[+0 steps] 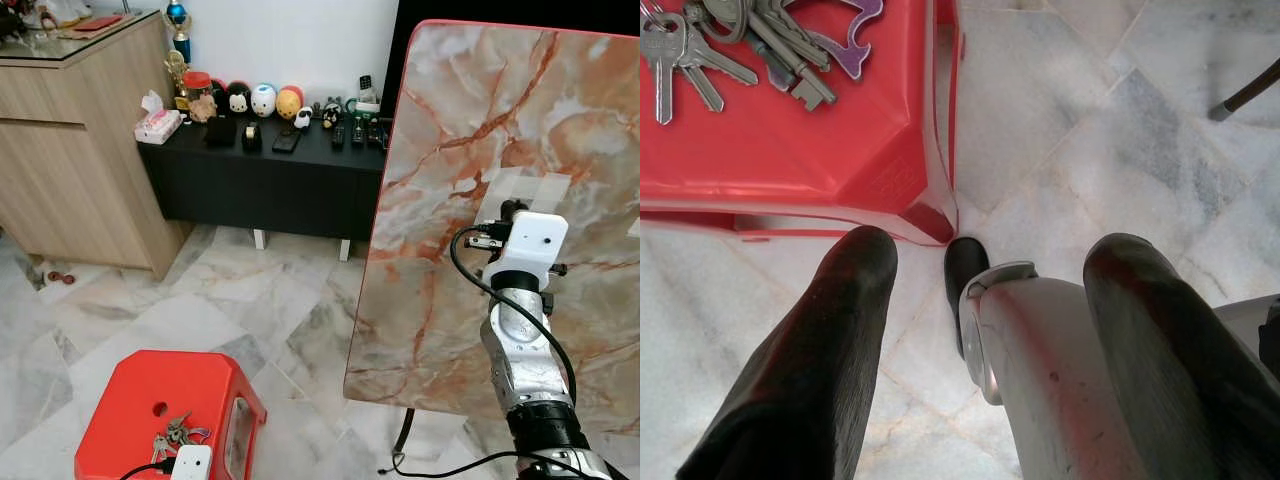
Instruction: Hang keys on a hook
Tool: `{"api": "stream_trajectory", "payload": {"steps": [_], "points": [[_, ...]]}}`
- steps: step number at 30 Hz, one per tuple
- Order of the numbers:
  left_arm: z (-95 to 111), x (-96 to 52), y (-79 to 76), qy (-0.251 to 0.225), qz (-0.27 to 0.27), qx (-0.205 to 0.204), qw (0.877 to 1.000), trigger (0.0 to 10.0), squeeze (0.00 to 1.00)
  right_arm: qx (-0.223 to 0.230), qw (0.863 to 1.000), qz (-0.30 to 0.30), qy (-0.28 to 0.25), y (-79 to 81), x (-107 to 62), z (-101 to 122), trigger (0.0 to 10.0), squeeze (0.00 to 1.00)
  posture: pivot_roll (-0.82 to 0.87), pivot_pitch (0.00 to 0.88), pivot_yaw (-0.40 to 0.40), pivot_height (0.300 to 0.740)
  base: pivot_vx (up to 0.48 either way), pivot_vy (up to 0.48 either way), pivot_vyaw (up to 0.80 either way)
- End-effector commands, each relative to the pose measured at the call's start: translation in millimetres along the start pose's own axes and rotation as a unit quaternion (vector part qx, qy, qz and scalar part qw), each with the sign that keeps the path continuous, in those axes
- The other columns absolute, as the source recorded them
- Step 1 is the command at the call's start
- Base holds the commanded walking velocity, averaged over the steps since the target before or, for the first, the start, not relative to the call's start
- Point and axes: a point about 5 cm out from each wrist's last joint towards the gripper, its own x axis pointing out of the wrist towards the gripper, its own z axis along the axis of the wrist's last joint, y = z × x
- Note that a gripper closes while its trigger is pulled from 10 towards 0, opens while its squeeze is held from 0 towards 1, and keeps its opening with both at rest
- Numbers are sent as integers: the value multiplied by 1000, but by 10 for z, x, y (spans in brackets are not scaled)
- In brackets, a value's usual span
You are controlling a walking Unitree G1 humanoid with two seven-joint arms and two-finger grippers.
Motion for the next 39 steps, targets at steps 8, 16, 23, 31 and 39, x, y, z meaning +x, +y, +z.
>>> {"api": "stream_trajectory", "payload": {"steps": [8, 16, 23, 31, 39], "points": [[-65, -11, 13, 16, 4, -7, 1000, 10000, 0, -28, 1000, 9, 7, 9, 97, 7, 10000, 0, 29, 21, -55, 740, 0, 0, 0], [-68, -12, 24, 18, 7, -9, 1000, 10000, 0, -48, 999, 18, 5, 1, 196, 52, 10000, 0, 27, 23, -51, 740, 0, 0, 0], [-70, -13, 28, 18, 8, -10, 1000, 10000, 0, -78, 996, 34, -8, 13, 234, 90, 10000, 0, 27, 24, -51, 740, 0, 0, 0], [-82, -17, 30, 19, 8, -8, 1000, 10000, 0, -89, 995, 37, -21, -53, 244, 116, 10000, 0, 29, 9, -45, 740, 0, 0, 0], [-97, -22, 35, 20, 8, -5, 1000, 10000, 0, -115, 988, 72, -71, -89, 224, 214, 10000, 0, 33, 0, -42, 740, 0, 0, 0]]}}
